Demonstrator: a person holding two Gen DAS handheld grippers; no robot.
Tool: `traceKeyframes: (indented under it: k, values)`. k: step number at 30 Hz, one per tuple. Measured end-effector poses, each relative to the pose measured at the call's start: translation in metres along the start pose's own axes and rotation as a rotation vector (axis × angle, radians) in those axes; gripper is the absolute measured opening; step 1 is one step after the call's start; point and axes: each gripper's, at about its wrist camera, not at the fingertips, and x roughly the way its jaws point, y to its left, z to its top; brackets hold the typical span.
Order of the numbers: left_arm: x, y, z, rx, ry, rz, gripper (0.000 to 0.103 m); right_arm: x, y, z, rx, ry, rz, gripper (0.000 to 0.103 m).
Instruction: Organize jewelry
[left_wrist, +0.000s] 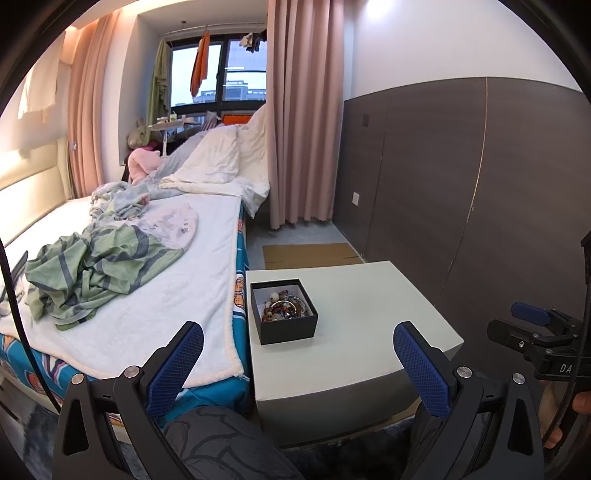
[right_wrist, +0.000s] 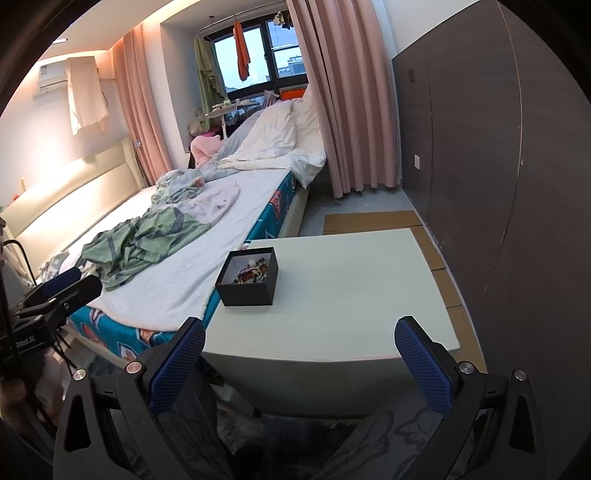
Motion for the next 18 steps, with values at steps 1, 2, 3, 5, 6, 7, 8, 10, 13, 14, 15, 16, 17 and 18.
traceKeyframes:
  k: [1,2,3,5,6,7,8,10,13,14,15,16,17,18]
  values:
    - [-0.0005,0.0003,0.0003,-0.003,-0.001,-0.003,0.103,0.0000,0.0002,-0.0001,0.000,0.000,0.001,0.103]
    - [-0.0005,0.0005,0.0002,-0.005,0.000,-0.004,0.103,0.0000,0.0002,0.0000,0.000,0.001,0.001,0.103]
    - [-0.0010,0.0009,0.0001,-0.006,0.000,-0.004,0.103,0.0000,0.0001,0.0000,0.000,0.001,-0.001,0.103]
    - [-0.0020,0.0026,-0.0002,-0.008,0.000,-0.004,0.103,-0.0001,-0.0001,-0.0002,-0.001,0.000,0.001,0.103]
    - [-0.0020,0.0028,-0.0002,-0.008,0.000,-0.004,0.103,-0.0001,-0.0002,-0.0002,0.000,0.000,0.000,0.103]
    - [-0.0022,0.0036,-0.0003,-0.009,0.000,-0.004,0.103,-0.0001,-0.0002,-0.0003,-0.001,0.000,0.000,0.103]
    - [-0.0021,0.0038,-0.0004,-0.010,0.000,-0.004,0.103,-0.0002,-0.0003,-0.0003,-0.001,0.000,0.001,0.103]
    - [-0.0023,0.0042,-0.0010,-0.011,0.001,-0.007,0.103,-0.0001,-0.0006,0.0001,-0.002,-0.002,0.000,0.103]
    - [-0.0017,0.0043,-0.0016,-0.011,0.004,-0.010,0.103,-0.0001,-0.0005,-0.0001,-0.002,-0.001,-0.001,0.103]
    - [-0.0014,0.0045,-0.0019,-0.013,0.006,-0.012,0.103,0.0000,-0.0004,-0.0001,-0.002,0.000,0.000,0.103]
    - [-0.0012,0.0044,-0.0023,-0.013,0.006,-0.013,0.103,0.0002,-0.0007,0.0001,-0.002,0.001,0.000,0.103]
    - [0.0000,0.0050,-0.0021,-0.013,0.006,-0.014,0.103,0.0007,-0.0009,0.0003,-0.002,0.001,-0.001,0.103]
    - [0.0003,0.0052,-0.0023,-0.013,0.006,-0.013,0.103,0.0009,-0.0008,0.0003,-0.002,0.001,-0.002,0.103]
    - [0.0003,0.0050,-0.0020,-0.013,0.006,-0.013,0.103,0.0016,-0.0014,0.0004,-0.002,0.002,-0.004,0.103]
